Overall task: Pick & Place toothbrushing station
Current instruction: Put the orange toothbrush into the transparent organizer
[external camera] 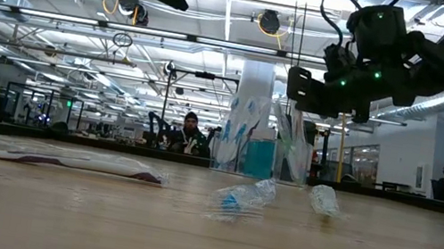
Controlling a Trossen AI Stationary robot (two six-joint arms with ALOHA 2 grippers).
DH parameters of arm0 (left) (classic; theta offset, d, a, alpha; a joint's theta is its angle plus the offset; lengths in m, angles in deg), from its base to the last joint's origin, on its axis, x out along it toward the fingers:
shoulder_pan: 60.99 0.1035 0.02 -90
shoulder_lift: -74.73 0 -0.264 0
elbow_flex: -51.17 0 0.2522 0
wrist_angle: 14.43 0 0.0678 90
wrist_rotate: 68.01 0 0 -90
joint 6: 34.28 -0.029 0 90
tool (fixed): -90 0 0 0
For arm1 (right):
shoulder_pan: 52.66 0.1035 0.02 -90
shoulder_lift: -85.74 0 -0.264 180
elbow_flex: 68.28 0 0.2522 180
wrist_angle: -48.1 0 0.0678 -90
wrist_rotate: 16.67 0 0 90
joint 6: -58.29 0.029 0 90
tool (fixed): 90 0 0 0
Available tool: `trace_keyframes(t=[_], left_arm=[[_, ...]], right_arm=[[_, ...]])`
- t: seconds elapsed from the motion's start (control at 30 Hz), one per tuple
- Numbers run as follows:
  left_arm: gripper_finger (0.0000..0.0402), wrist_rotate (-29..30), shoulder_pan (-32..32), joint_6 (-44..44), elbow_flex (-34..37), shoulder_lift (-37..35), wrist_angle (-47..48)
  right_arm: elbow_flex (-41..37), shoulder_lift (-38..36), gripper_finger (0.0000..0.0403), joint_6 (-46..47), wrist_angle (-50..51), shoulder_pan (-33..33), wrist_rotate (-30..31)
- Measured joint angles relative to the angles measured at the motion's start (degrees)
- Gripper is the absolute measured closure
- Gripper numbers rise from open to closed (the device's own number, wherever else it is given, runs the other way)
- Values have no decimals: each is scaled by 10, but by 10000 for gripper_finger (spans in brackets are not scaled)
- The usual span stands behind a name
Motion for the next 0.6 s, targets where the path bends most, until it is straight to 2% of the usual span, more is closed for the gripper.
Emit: trace_keyframes(t=[0.13, 0.33, 0.6], left_arm=[[121, 0, 0, 0, 0, 0, 3], [121, 0, 0, 2, 0, 0, 3], [121, 0, 0, 4, 0, 0, 3]], right_arm=[[0, 0, 373, 7, 28, 0, -1], [0, 0, 348, 86, 95, -11, -3], [0, -6, 344, 54, 91, -13, -5]])
